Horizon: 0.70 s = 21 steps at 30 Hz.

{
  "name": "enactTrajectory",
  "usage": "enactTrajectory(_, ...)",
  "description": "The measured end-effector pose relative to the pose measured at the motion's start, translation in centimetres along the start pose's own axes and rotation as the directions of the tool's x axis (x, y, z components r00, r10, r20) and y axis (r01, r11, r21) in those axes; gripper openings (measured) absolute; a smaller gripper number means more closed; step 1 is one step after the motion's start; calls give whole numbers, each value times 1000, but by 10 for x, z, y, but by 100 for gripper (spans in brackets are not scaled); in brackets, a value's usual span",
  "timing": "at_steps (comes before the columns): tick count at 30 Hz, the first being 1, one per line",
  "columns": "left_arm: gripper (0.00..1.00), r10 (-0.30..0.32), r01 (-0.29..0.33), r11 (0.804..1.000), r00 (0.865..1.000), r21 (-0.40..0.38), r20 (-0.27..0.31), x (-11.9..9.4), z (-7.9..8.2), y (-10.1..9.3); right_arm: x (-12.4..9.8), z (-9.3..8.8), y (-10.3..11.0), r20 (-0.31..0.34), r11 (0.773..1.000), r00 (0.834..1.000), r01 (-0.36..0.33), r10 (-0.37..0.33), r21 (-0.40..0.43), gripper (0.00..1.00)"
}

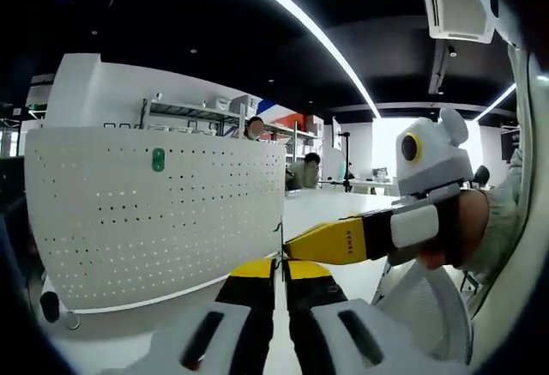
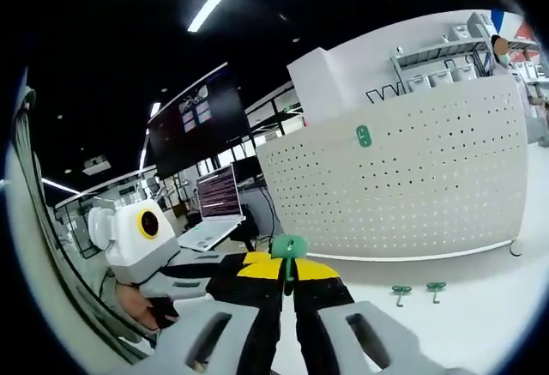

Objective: Insert the hook assembly into the mounting plate slot until the hook locks in place.

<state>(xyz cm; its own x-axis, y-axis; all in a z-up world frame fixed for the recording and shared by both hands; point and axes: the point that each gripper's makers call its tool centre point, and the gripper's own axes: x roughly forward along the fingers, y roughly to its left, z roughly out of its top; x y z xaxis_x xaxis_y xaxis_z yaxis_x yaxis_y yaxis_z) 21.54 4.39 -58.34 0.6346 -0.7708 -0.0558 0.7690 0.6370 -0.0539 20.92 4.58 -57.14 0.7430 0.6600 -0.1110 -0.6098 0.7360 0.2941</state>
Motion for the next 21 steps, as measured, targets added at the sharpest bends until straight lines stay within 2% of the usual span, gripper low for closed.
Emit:
enactTrajectory(9,5,16,-16,1000,1000,4,-22,-2,-6,2,0,-2,2,-2,1000,1000,-1,1,-11,1)
enactTrajectory(17,14,39,-39,999,998,6,-41,-7,-11,5,1,-2,3,1,1000,1000,-1,1,0,1)
enactTrajectory(21,22,54,-53,999,997,9,-58,-10,-14,7,2,-3,3,-1,1000,1000,2,-2,3,1)
